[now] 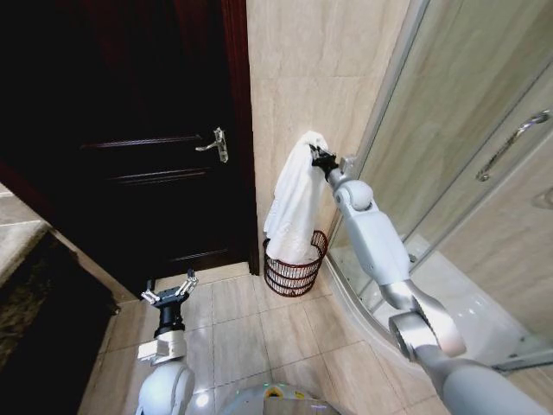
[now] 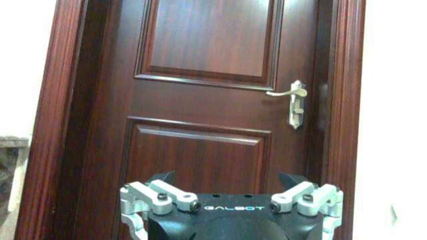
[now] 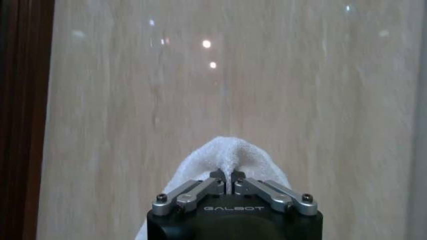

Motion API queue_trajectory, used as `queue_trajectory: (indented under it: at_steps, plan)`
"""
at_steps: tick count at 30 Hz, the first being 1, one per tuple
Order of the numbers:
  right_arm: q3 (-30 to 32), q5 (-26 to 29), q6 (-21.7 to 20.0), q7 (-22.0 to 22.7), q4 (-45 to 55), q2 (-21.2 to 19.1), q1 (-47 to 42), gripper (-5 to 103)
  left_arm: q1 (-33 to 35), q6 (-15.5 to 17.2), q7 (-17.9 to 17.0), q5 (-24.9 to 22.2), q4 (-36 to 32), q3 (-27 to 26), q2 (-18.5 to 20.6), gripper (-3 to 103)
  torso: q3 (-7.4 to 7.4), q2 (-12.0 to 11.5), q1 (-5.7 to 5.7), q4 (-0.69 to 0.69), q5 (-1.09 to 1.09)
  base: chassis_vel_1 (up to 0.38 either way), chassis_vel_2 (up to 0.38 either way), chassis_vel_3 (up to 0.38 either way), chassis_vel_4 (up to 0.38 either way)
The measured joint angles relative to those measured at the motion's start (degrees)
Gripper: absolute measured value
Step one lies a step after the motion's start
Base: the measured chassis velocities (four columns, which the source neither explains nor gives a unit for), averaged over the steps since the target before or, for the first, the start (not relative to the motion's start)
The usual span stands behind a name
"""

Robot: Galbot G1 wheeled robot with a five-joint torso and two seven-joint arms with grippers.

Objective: Discard the used towel into the hamper.

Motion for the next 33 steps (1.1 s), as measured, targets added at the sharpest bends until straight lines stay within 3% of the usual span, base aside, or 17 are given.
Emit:
queue_trajectory:
  at_steps: [12,22,33]
  plan:
    - [0.7,-4.3,2.4,-1.0,-1.0,-1.0,-4.4,3,0.3,-1.0,0.2,0.8,0.6,0.6,-0.8,100,0.0,0.0,0.0,0.0,-0.02,0.0,0.0,0.0,0.0]
    - [-2.8,-1.1,2.5,0.1,-1.4,5.0,-8.1,3,0.9,-1.8,0.1,0.8,0.5,0.0,-1.1,100,-0.01,0.0,-0.01,0.04,-0.03,0.0,0.0,0.0,0.0]
    - [2.9,-9.8,5.8,-4.2,-9.6,3.7,-12.9,3,0.9,-1.9,0.1,1.3,0.2,0.4,-1.5,100,-0.01,0.0,0.0,0.0,-0.01,0.0,0.0,0.0,0.0]
